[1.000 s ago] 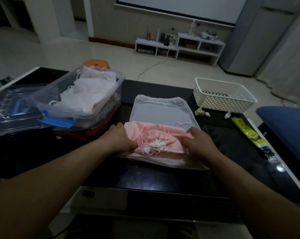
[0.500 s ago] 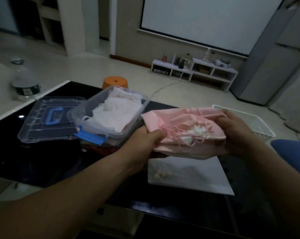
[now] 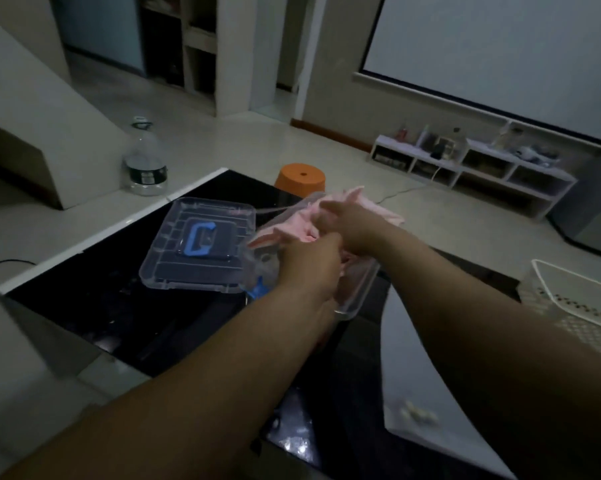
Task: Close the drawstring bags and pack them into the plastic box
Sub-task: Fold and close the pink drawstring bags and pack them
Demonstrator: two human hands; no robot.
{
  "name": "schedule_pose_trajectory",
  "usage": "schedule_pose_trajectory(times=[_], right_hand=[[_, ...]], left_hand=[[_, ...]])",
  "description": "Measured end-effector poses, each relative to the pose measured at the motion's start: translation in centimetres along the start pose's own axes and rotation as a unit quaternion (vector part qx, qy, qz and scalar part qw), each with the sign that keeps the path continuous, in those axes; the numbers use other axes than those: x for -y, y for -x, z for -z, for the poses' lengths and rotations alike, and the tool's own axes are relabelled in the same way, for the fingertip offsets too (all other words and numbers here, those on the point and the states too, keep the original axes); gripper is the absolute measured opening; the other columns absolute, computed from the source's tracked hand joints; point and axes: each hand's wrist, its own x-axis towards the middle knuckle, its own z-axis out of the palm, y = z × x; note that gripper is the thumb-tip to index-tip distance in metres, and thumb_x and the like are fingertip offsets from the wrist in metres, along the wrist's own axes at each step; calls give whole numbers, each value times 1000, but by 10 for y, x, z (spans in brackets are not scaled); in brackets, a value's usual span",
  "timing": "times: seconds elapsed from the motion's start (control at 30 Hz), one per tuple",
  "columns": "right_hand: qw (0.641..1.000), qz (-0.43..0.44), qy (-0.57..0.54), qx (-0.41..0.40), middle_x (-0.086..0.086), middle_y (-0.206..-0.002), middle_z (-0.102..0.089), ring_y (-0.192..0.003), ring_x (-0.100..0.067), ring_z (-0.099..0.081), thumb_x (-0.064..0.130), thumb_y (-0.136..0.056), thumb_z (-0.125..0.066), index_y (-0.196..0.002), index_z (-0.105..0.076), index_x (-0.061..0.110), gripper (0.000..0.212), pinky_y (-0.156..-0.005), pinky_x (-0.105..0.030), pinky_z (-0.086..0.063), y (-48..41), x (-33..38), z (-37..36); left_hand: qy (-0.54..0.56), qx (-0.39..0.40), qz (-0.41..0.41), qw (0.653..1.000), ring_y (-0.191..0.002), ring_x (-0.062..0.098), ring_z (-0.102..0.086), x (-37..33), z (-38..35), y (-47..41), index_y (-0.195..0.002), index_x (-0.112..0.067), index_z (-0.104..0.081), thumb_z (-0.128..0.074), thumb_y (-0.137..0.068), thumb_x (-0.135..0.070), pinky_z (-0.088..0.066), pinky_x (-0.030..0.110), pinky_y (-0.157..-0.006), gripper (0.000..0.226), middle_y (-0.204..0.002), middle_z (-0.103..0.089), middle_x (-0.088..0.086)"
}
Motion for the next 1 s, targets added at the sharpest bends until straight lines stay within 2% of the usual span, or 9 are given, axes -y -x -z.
schedule_pose_trajectory(times=[0.1, 0.17, 0.23, 0.37, 0.4, 0.6, 0.7, 0.87, 1.0], right_hand=[[997, 30, 72, 16, -10, -158, -44, -137, -30, -48, 41, -109, -47, -154, -45, 28, 47, -110, -40, -40, 0, 2, -13], [989, 58, 134, 24, -3, -161, -41, -144, -28, -41, 43, -110, -45, -154, -43, 33, 45, -113, -41, -34, 1, 1, -17], [984, 82, 143, 63, 0, -165, -36, -152, -29, -31, 41, -110, -44, -158, -37, 34, 48, -121, -47, -27, 3, 3, -21], [984, -13, 44, 174, -3, -175, -10, -159, -32, -18, 45, -111, -37, -166, -10, 36, 61, -125, -56, -21, 1, 10, -23], [979, -34, 37, 196, -3, -176, -7, -159, -32, -18, 47, -111, -35, -166, -7, 37, 62, -125, -57, -21, -1, 13, -25], [970, -34, 92, 224, -6, -175, -11, -160, -33, -15, 44, -110, -37, -167, -9, 33, 64, -124, -58, -19, -8, 19, -31], [982, -26, 85, 167, -10, -170, -27, -153, -34, -31, 41, -107, -45, -165, -22, 29, 63, -120, -57, -30, -3, 20, -34], [989, -48, 64, -123, -6, -142, -56, -128, -27, -54, 57, -93, -63, -136, -57, 30, 51, -103, -52, -48, -8, 22, -48], [986, -20, -160, -48, 6, -105, -67, -94, -12, -65, 30, -104, -60, -115, -70, 29, 15, -76, -27, -54, -15, 27, -40]], left_hand=[[-106, -63, -161, 979, -119, 18, -61, -8, 19, 29, -144, -34, -38, -66, -81, -46, -58, 39, -91, 70, -141, -50, -3], [-217, -80, -333, 914, -123, 5, -49, -16, 38, 31, -143, -35, -42, -64, -96, -31, -51, 26, -95, 52, -140, -42, -12], [-457, -44, -407, 789, -125, 11, -49, -24, 44, 20, -135, -28, -55, -55, -102, -26, -46, 38, -109, 33, -138, -51, -6], [-808, 127, -256, 516, -112, 26, -59, -27, 42, 1, -120, -19, -67, -48, -104, -22, -39, 53, -108, 25, -120, -63, 3], [-832, 156, -227, 481, -110, 28, -59, -26, 42, -1, -118, -18, -67, -49, -104, -21, -40, 54, -103, 24, -118, -63, 4], [-792, 149, -135, 576, -97, 24, -52, -30, 39, -12, -111, -24, -61, -41, -104, -39, -39, 46, -87, 26, -106, -59, 3], [-795, 161, -118, 573, -100, 24, -57, -33, 38, -9, -119, -23, -63, -46, -104, -40, -40, 45, -89, 28, -110, -64, 3], [-792, 172, -108, 575, -110, 25, -59, -37, 36, -4, -123, -24, -64, -46, -105, -38, -42, 53, -103, 29, -118, -66, 1], [-797, 180, -118, 565, -114, 27, -58, -39, 33, 1, -124, -25, -59, -44, -108, -38, -42, 53, -105, 25, -110, -57, 2]])
